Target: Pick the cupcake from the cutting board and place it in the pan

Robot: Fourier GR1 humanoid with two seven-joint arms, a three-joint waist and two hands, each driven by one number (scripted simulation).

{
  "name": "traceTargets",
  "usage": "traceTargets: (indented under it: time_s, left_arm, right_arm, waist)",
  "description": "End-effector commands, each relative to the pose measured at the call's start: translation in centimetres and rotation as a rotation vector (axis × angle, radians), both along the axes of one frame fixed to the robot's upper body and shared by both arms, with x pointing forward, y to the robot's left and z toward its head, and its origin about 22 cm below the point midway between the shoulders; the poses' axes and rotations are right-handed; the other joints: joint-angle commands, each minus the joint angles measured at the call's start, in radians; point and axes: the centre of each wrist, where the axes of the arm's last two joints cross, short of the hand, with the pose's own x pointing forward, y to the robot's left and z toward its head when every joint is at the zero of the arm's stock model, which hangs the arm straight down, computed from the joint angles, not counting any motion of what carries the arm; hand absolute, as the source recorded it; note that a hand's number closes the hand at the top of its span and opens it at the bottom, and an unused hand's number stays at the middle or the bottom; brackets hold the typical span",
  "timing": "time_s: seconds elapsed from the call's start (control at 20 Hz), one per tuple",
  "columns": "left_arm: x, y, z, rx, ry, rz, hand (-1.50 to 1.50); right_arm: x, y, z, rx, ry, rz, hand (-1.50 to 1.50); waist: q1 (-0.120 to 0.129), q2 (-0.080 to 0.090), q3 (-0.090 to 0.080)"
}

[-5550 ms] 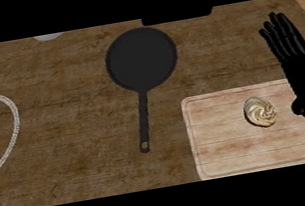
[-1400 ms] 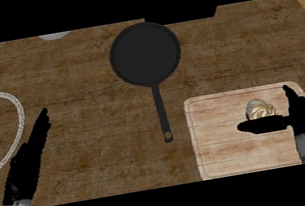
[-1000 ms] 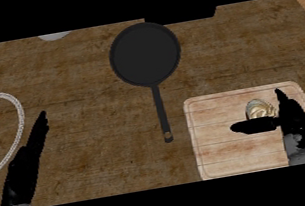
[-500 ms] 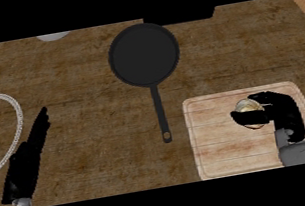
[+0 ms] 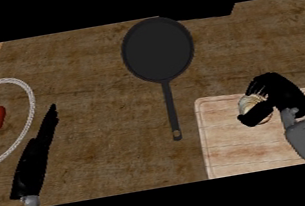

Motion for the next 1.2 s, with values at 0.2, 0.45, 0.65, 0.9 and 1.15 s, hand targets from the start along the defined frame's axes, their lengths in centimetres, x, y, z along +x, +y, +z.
traceTargets:
  time_s: [0.2,0.45,0.65,0.9,1.15]
  left_arm:
    - [0.9,-1.8,0.4,-0.012,0.011,-0.027,0.0]
    - [0.9,0.0,-0.1,0.013,0.018,0.019,0.0]
    - [0.1,-0.3,-0.1,0.017,0.013,0.023,0.0]
    - [-0.4,-0.5,-0.9,0.002,0.007,0.018,0.0]
    - [0.0,-0.5,-0.3,0.004,0.001,0.006,0.0]
  right_arm:
    - [5.7,-5.3,7.1,-0.301,-0.232,0.396,1.5]
    - [7.5,-3.3,11.8,-0.345,-0.69,0.531,1.5]
    - [9.7,-2.1,11.7,-0.352,-0.795,0.634,1.5]
    - [13.1,3.1,12.6,-0.179,-0.839,0.717,1.5]
    - [15.0,8.8,10.5,-0.074,-0.795,0.747,1.5]
  waist:
    - [0.003,0.002,0.006]
    - [-0.007,-0.004,0.004]
    - [-0.019,-0.012,0.002]
    - [-0.03,-0.015,0.001]
    - [-0.011,-0.009,0.001]
